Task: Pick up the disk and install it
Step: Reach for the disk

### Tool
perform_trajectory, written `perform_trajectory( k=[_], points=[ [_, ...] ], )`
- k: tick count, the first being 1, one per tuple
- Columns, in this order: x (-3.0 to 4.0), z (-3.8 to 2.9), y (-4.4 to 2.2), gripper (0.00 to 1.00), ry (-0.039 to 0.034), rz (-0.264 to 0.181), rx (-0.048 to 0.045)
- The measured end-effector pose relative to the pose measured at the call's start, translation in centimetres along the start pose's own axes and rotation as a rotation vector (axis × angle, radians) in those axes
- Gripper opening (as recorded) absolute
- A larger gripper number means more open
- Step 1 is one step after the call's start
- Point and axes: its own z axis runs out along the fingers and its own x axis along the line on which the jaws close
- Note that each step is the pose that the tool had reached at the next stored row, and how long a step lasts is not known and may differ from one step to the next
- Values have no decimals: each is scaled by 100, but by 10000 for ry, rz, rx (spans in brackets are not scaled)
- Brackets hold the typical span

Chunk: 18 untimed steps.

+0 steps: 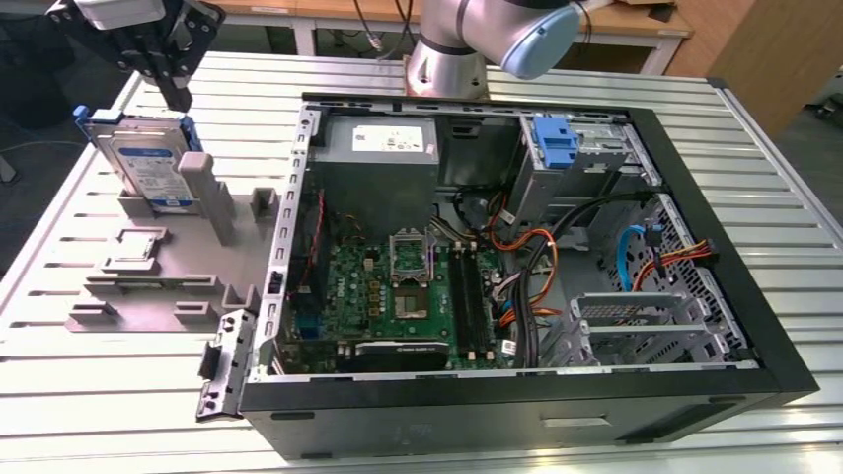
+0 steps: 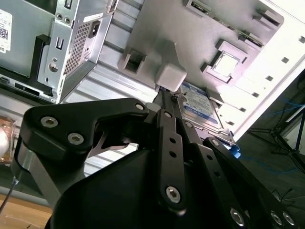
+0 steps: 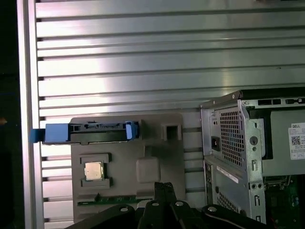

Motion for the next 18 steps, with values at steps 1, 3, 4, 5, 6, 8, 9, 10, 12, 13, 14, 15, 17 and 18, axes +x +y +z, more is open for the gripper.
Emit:
perform_trajectory(
  k=[1,3,4,5,6,8,9,10,12,13,14,15,17,18],
  points=[
    [7,1,2,10,-1,0,-1],
    [19,2,4,10,0,0,0],
    [26,3,4,10,1,0,0],
    [33,4,5,10,0,0,0],
    [41,5,5,10,1,1,0],
    [61,7,4,10,1,1,0],
    [73,8,4,10,0,1,0],
    [85,9,3,10,0,1,-1],
    [112,10,1,10,1,1,0],
    [126,11,0,10,0,1,0],
    [142,11,-2,10,0,1,0],
    [157,12,-3,10,0,1,0],
    [191,12,-5,10,1,1,0],
    [208,13,-6,10,0,1,0]
  ],
)
